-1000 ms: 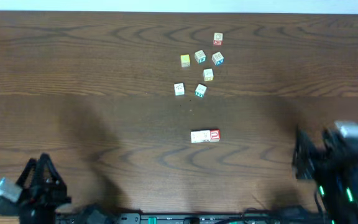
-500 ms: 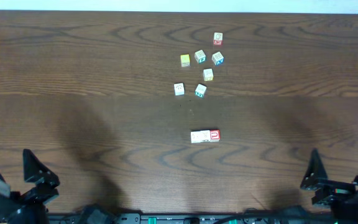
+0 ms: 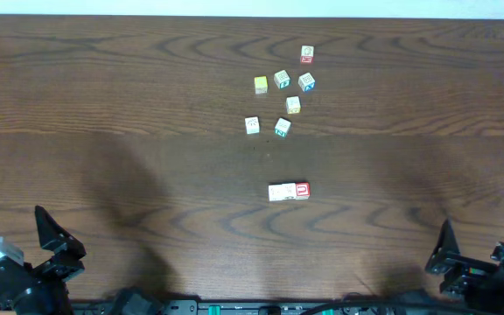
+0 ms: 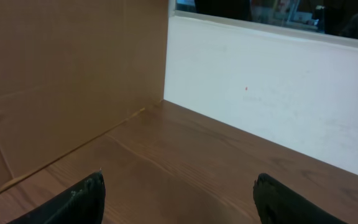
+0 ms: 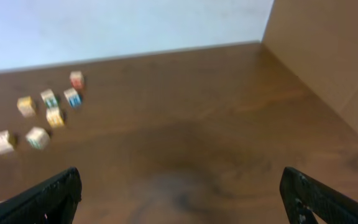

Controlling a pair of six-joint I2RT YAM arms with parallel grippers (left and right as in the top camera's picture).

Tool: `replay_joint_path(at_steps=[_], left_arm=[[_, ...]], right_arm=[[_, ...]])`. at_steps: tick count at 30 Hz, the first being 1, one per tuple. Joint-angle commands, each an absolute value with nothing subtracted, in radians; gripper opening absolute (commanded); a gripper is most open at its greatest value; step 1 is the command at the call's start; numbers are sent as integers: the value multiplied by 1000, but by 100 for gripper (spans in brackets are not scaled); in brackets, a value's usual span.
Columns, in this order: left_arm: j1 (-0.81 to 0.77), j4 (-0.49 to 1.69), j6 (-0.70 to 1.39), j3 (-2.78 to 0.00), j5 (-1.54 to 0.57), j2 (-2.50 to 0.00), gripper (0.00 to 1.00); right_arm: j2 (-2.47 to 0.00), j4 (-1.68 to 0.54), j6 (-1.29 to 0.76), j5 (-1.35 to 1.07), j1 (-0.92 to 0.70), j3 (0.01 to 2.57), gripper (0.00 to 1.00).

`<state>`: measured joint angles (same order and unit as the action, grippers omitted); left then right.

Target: Lift 3 blocks

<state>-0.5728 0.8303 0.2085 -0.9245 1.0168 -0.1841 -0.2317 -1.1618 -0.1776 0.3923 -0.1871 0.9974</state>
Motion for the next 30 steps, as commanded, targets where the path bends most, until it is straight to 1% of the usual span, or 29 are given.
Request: replay_joint_path(at_steps=[1, 3, 8, 10, 12, 14, 16, 18, 21, 23, 25, 26, 27, 30], left_arm=[[-572, 830, 195, -940, 1037, -188, 77], [-572, 830, 195, -940, 1037, -188, 77], [-572, 830, 195, -940, 1038, -188, 77], [-572, 830, 195, -940, 1069, -188, 77], [-548, 826, 257, -939, 984, -188, 77], [-475, 822, 372, -925, 828, -188, 77], [-400, 806, 411, -875, 720, -186, 77], [-324, 717, 416, -791, 633, -184, 77], [-202, 497, 416, -615, 455, -167, 77], [-142, 336, 417, -492, 350, -124, 77], [-100, 184, 418, -355, 292, -39, 77], [-86, 138, 424, -299, 283, 6, 77], [-70, 93, 428, -262, 281, -4, 77], [-38, 104, 450, -218, 286, -7, 77]], right_arm=[[-241, -1217, -178, 387, -185, 993, 99], [-241, -1274, -178, 387, -185, 993, 99], [-241, -1272, -178, 387, -185, 993, 99], [-241, -1272, -178, 387, -185, 993, 99], [-241, -1272, -178, 388, -185, 993, 99], [-241, -1272, -178, 388, -185, 993, 99], [-241, -1272, -178, 388, -185, 993, 99], [-241, -1272, -178, 388, -185, 993, 99], [-241, -1272, -178, 387, -185, 993, 99], [-241, -1272, -178, 388, -185, 993, 99], [-241, -1272, -178, 388, -185, 993, 99], [-241, -1272, -178, 388, -185, 993, 99], [-241, -1272, -178, 387, -185, 993, 99], [-241, -1272, -178, 388, -185, 993, 99]])
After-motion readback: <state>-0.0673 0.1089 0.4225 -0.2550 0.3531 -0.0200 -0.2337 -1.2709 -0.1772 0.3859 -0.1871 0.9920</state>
